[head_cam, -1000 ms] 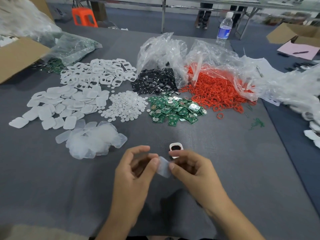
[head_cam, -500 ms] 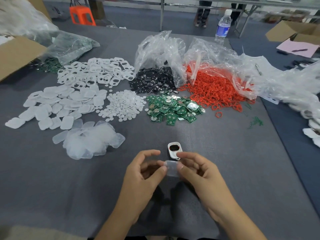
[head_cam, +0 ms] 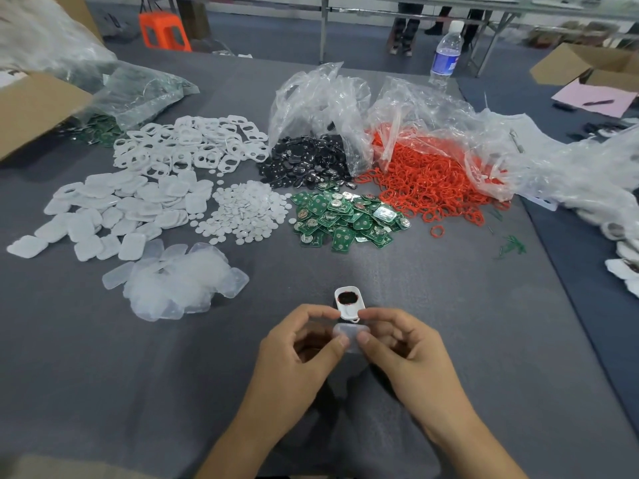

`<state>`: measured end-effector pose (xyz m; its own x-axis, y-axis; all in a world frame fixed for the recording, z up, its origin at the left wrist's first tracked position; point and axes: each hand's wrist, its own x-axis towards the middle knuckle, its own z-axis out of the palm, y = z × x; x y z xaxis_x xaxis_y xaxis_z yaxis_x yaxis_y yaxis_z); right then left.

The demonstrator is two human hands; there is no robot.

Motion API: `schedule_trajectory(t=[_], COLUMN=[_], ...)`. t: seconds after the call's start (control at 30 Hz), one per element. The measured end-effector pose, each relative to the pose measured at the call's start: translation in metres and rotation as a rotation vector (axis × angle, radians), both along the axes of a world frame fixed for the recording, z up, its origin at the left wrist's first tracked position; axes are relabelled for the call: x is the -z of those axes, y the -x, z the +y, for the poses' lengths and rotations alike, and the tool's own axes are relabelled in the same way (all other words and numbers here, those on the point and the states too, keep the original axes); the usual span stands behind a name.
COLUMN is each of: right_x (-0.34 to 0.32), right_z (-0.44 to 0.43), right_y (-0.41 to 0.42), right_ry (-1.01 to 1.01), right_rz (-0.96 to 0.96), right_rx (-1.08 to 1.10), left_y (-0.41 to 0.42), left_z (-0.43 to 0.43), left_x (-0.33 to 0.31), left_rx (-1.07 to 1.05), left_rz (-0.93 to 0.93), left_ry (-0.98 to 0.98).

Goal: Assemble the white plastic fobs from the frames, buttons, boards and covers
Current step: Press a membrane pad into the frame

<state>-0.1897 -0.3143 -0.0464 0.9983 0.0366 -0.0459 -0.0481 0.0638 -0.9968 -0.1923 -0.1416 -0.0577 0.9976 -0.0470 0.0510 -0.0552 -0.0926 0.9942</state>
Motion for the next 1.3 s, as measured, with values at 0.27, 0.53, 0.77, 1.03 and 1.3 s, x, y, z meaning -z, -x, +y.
schedule_trajectory(t=[0.27,0.53,0.77,1.03,1.3], right_x=[0.005,-0.008,-0.008,-0.003,0.001], right_z=[0.000,0.007,0.003,-0.003,-0.003], right_y=[-0.001,0.001,-0.005,-0.025,-0.041], right_ry=[0.300,0.031,0.055,0.312,0.408], right_rz=[-0.107,0.091,0.041,-0.034,0.034], right_rx=[0.142,0.070,0.107,0.180,0.154], left_y=[0.003,0.006,0.002,-0.026,-0.043], left_z=[-0.007,-0.012,-0.010,-0.005,-0.004], left_x=[0.004,0.020,0.025,0.017,0.030], left_rx=[-0.160,-0.191,-0.164,-0.089,-0.026], left_rz=[-0.229,-0.520,-0.494,-0.271,-0.256], left_ry=[-0.231,-0.435,-0.403,-0.538,-0.668])
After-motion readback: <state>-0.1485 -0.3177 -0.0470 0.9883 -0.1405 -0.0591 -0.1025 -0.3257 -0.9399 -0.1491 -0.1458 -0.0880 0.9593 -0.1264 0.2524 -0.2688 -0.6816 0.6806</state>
